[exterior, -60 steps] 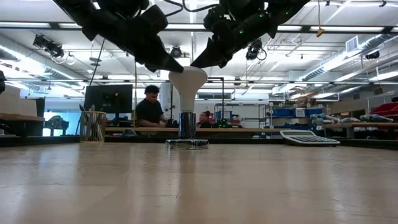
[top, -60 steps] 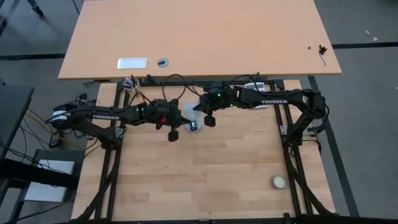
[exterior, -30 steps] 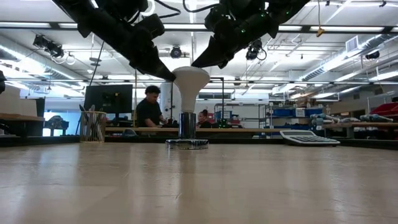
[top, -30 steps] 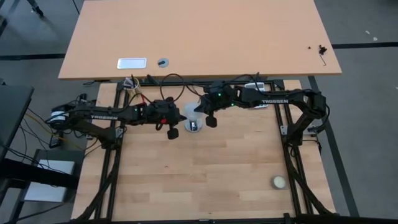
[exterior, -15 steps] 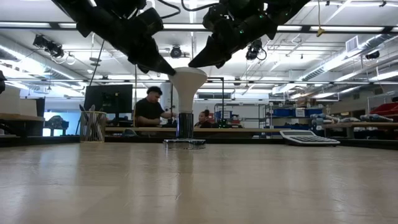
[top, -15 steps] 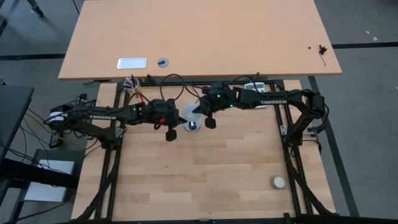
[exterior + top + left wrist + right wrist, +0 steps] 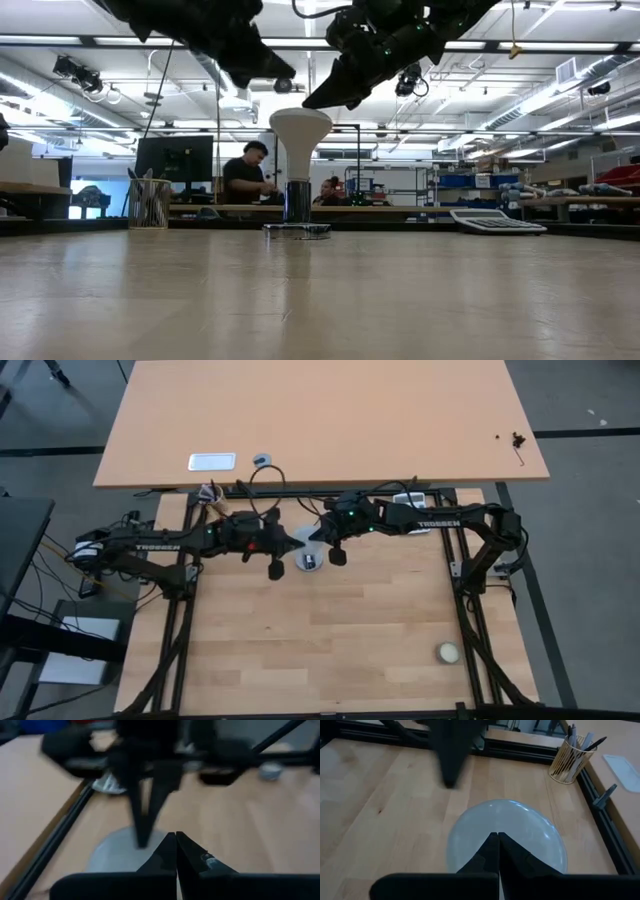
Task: Screw lightbulb
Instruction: Insert the white lightbulb into the silver lamp
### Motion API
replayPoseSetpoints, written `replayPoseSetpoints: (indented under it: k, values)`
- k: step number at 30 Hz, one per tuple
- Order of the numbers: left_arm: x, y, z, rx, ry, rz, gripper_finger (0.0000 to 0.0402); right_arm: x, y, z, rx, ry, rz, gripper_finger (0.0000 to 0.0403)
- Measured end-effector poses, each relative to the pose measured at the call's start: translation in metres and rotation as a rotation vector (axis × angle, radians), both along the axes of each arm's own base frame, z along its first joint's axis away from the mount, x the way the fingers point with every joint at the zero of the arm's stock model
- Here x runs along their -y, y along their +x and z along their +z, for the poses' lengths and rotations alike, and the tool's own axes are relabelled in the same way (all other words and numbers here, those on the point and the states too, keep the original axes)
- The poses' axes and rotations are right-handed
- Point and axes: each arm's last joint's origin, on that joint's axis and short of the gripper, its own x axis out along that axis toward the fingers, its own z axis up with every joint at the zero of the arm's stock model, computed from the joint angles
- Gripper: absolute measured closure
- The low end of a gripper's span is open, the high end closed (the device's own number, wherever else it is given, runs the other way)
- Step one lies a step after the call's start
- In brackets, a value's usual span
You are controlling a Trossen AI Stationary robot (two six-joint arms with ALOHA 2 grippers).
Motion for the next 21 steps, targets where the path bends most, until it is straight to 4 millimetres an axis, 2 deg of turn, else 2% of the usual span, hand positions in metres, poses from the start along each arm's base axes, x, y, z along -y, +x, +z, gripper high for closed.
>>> replayPoseSetpoints:
  k: [7,21]
  values:
    - [-0.015,0.006,-0.003,-0.08,0.002,0.066,0.0401,0.0,0.0,0.0,0.003,-0.002,0.001,0.0395]
    - [-0.018,0.015,-0.017,-0.138,0.024,0.053,0.0401,0.0,0.0,0.001,0.01,0.01,-0.008,0.0395]
